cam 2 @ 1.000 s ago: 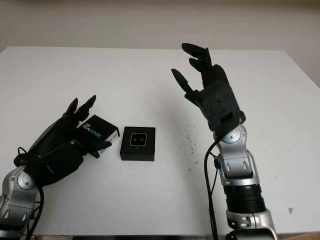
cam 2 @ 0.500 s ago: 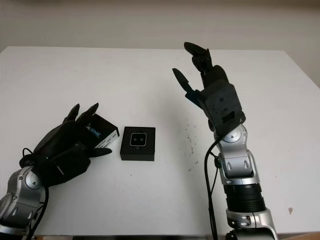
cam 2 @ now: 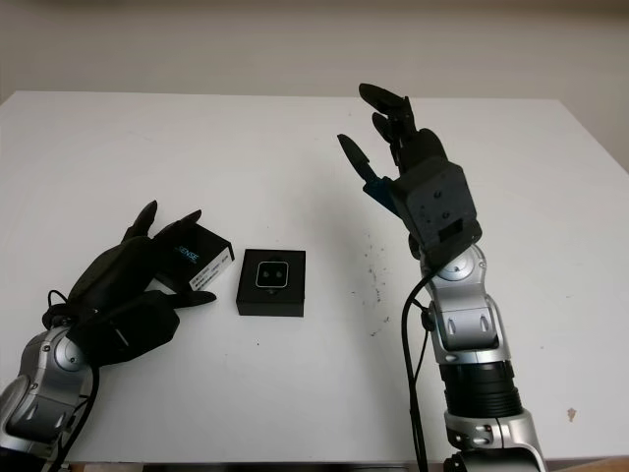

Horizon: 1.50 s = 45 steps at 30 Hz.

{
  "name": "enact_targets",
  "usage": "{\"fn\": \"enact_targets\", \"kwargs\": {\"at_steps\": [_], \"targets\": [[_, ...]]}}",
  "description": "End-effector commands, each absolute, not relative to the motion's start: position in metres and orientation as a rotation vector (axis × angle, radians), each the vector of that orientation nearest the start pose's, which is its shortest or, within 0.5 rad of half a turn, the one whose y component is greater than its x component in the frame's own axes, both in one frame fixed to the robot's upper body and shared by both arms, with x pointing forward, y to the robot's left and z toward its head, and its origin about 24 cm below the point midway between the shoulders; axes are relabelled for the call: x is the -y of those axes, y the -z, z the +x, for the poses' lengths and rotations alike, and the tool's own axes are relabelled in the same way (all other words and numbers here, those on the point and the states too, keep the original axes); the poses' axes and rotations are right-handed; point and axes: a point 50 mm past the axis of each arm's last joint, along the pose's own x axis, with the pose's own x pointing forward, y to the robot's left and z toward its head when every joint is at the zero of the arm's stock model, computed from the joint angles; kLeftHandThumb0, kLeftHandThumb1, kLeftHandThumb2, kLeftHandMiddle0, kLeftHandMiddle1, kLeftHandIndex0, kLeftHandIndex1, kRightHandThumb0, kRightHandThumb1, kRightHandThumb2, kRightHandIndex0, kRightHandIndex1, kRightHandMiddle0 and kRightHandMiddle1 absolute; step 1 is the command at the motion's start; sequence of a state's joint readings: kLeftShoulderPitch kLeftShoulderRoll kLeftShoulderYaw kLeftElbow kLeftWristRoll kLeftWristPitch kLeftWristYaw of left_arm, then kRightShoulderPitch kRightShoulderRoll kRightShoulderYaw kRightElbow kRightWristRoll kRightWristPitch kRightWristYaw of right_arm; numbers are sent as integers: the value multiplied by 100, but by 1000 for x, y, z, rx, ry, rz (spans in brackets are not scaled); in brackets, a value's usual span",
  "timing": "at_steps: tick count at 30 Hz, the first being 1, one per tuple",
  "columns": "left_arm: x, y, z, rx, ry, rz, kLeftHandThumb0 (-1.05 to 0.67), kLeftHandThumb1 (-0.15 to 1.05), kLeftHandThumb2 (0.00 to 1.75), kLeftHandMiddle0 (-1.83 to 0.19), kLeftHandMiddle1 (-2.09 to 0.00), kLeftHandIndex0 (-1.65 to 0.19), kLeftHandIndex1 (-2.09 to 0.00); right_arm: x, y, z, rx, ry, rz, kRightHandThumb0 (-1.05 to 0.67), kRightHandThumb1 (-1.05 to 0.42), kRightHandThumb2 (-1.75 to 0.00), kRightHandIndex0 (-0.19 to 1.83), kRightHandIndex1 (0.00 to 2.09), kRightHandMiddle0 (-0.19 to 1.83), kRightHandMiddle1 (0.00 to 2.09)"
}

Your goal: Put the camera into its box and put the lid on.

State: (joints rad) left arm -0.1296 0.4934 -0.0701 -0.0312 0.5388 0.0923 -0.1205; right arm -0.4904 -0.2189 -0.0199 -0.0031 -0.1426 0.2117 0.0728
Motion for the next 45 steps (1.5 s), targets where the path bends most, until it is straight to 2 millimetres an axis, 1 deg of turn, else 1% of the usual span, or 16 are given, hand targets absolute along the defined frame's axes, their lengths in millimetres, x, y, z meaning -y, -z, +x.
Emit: {"fn": "enact_targets", "kwargs": {"at_steps": [1,3,5,7,11,12,14,17,20,28,31,35,36,38,40,45], "targets": [[-216,-86,279,19,104,1012,-33,93,7,-38,-18,-38,-14,162,-171,329,297,-59,-363,-61,-105,-38,5,32,-11,67],[-215,-86,280,24,98,983,-31,95,7,-47,-22,-42,-15,162,-171,329,299,-58,-372,-61,-105,-38,5,31,-11,68],[-214,-86,280,27,90,962,-30,100,6,-34,-69,-48,-16,162,-171,328,293,-59,-370,-61,-105,-39,5,30,-11,68],[-214,-85,280,32,82,934,-29,103,6,-24,-106,-52,-19,162,-171,328,293,-55,-378,-60,-105,-39,6,30,-11,68],[-213,-85,279,60,51,916,-20,105,9,-24,-125,-62,-30,163,-170,328,296,-50,-382,-60,-105,-38,8,30,-10,69],[-213,-85,279,72,40,911,-19,105,8,-25,-126,-59,-42,163,-170,328,297,-50,-383,-60,-105,-37,8,30,-10,69],[-212,-85,279,93,17,914,-15,104,6,-26,-138,-45,-84,163,-170,328,298,-49,-378,-61,-105,-37,9,30,-10,69],[-212,-85,279,111,5,922,-12,102,5,-27,-141,-38,-104,163,-169,328,299,-52,-371,-60,-105,-37,9,29,-11,69],[-212,-87,278,130,9,923,-11,99,5,-27,-144,-35,-114,162,-168,328,294,-53,-358,-59,-105,-36,9,28,-12,69],[-211,-92,279,140,3,886,-12,94,5,-21,-162,-22,-151,162,-166,328,277,-46,-353,-60,-105,-34,12,29,-9,70],[-212,-97,279,156,-17,885,-12,94,5,-22,-162,-20,-152,162,-165,328,284,-47,-343,-58,-105,-32,14,29,-7,72],[-214,-108,279,255,-82,871,-12,93,5,-25,-157,-22,-149,161,-164,328,283,-54,-332,-56,-105,-31,16,31,-11,80],[-215,-114,278,298,-115,867,-12,94,6,-26,-155,-22,-147,162,-164,328,285,-55,-331,-56,-105,-31,15,31,-11,80],[-217,-126,277,365,-161,845,-17,98,6,-29,-150,-25,-132,162,-163,328,286,-57,-331,-56,-105,-30,15,31,-12,82],[-219,-135,275,403,-180,808,-19,101,6,-31,-151,-26,-123,162,-163,329,286,-56,-332,-56,-105,-29,15,31,-12,83],[-221,-154,270,470,-179,612,-20,103,6,-32,-154,-26,-118,162,-163,329,290,-53,-328,-54,-105,-27,17,32,-12,88]]}}
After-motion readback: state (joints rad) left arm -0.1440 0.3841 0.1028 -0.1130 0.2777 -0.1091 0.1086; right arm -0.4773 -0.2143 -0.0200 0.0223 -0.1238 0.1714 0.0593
